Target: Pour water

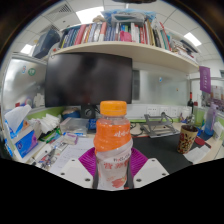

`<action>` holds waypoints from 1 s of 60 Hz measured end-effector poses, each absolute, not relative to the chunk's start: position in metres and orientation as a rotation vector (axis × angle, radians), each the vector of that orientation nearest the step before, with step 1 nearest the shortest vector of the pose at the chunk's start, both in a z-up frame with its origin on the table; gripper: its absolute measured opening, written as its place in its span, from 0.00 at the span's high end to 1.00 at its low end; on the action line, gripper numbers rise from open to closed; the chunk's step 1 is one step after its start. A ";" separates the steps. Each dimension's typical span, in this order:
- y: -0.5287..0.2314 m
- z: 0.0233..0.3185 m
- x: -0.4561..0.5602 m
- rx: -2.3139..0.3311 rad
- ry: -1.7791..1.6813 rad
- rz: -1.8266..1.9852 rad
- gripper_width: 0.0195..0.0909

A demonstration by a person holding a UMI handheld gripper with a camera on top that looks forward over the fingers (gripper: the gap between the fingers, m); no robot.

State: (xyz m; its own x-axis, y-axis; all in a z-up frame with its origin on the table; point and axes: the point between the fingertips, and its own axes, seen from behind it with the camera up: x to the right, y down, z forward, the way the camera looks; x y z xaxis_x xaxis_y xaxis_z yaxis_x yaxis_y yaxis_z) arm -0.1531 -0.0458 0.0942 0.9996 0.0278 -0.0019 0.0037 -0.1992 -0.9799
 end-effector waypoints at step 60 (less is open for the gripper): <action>0.048 0.187 0.010 -1.543 1.194 1.127 0.72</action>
